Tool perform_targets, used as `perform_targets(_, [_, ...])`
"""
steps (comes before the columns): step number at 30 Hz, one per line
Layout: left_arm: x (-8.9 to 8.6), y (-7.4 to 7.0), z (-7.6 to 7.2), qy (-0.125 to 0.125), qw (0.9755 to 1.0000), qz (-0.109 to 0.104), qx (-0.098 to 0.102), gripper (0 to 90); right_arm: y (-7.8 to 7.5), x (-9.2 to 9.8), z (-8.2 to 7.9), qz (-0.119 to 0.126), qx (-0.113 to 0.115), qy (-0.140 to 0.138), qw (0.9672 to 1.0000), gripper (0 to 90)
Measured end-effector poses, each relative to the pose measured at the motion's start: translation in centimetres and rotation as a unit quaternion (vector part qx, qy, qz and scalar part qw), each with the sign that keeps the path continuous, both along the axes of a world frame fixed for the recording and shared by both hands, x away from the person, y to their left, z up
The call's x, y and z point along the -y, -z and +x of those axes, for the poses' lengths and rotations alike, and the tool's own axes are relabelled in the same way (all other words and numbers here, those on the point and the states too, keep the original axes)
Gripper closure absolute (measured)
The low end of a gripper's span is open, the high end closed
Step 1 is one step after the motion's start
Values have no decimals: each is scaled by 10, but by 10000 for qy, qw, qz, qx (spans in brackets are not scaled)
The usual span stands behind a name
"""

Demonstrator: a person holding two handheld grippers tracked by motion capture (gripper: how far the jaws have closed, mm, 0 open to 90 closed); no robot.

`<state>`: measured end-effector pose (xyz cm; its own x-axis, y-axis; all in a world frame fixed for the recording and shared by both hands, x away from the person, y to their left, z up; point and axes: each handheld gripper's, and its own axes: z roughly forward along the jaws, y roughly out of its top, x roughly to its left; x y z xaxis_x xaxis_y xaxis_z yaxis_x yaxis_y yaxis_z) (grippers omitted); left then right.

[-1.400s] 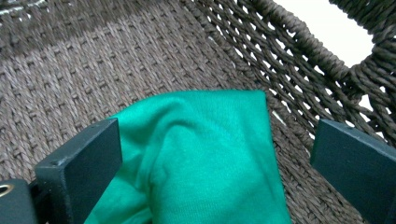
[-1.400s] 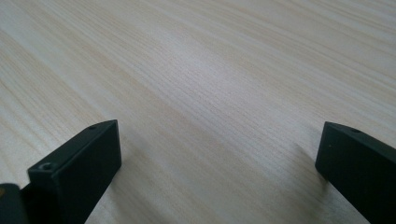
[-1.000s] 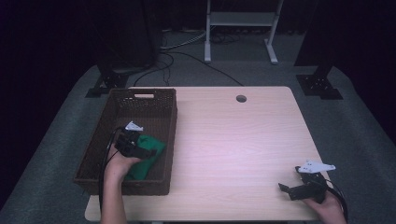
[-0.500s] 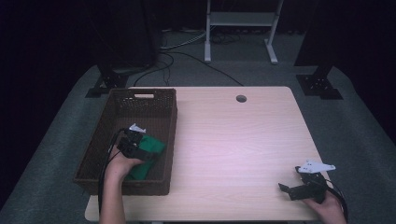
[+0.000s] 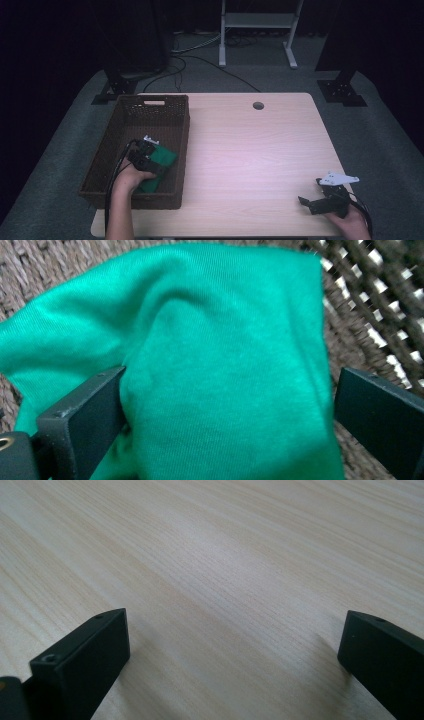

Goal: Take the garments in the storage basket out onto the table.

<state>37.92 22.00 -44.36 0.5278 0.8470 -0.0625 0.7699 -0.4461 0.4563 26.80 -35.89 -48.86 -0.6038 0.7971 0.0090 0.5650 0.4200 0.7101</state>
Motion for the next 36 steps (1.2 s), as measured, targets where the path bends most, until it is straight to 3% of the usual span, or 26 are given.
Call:
perform_targets(5, [2, 1, 0, 23, 9997, 201, -104, 15, 0, 0, 0, 1, -1, 1, 10000, 0])
perform_targets(9, [3, -1, 0, 34, 9994, 322, -115, 84, 0, 0, 0, 0, 0, 1, 10000, 0])
perform_targets(12, [3, -6, -1, 89, 9995, 263, -143, 237, 0, 0, 0, 0, 0, 1, 10000, 0])
perform_targets(14, [3, -9, -2, 16, 9996, 165, -215, 376, 0, 0, 0, 0, 0, 0, 10000, 0])
perform_targets(17, [2, -13, -2, -60, 9995, 64, -296, 506, 0, 0, 0, -4, 0, -1, 10000, 0])
perform_targets(22, [1, -17, 0, -208, 9989, -62, -421, 531, 0, 0, 0, -1, 0, 0, 10000, 0])
perform_targets(26, [-3, -22, 0, -434, 9977, -363, -385, 527, 0, 0, 0, -1, 0, 1, 10000, 0])
perform_targets(36, [-5, -32, -4, -497, 9970, -585, 50, 527, 0, 0, 0, -2, -1, -3, 10000, 0])
